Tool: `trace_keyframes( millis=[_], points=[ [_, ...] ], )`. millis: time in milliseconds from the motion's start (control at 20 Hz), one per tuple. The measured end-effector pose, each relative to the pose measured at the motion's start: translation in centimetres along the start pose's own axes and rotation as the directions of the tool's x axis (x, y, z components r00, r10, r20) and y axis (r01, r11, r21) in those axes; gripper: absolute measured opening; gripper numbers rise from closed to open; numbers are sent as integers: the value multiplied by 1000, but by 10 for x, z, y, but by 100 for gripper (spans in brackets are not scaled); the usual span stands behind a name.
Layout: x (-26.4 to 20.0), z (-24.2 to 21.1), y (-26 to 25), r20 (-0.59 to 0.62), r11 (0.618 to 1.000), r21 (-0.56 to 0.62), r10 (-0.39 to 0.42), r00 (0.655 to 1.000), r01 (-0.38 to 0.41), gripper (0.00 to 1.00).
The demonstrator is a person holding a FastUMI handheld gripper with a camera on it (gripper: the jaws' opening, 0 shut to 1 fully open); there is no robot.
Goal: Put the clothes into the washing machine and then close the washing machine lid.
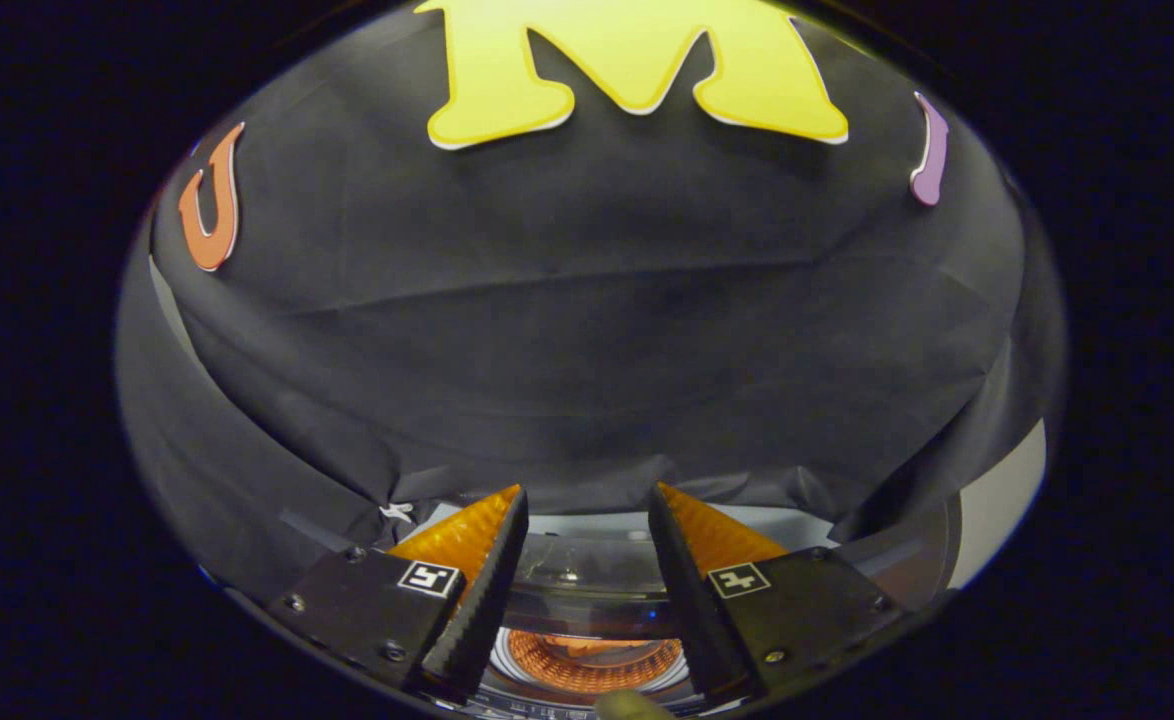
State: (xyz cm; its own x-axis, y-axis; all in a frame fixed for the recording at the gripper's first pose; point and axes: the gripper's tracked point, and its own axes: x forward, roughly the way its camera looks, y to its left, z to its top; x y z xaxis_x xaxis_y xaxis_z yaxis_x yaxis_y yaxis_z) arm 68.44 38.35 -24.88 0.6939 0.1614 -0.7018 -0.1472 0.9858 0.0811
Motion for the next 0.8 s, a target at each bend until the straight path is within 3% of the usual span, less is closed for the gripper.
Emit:
trace_keyframes(
  millis=[800],
  points=[
    [-24,-22,-2,55,1000,-11,-21,998,21,80]
  ],
)
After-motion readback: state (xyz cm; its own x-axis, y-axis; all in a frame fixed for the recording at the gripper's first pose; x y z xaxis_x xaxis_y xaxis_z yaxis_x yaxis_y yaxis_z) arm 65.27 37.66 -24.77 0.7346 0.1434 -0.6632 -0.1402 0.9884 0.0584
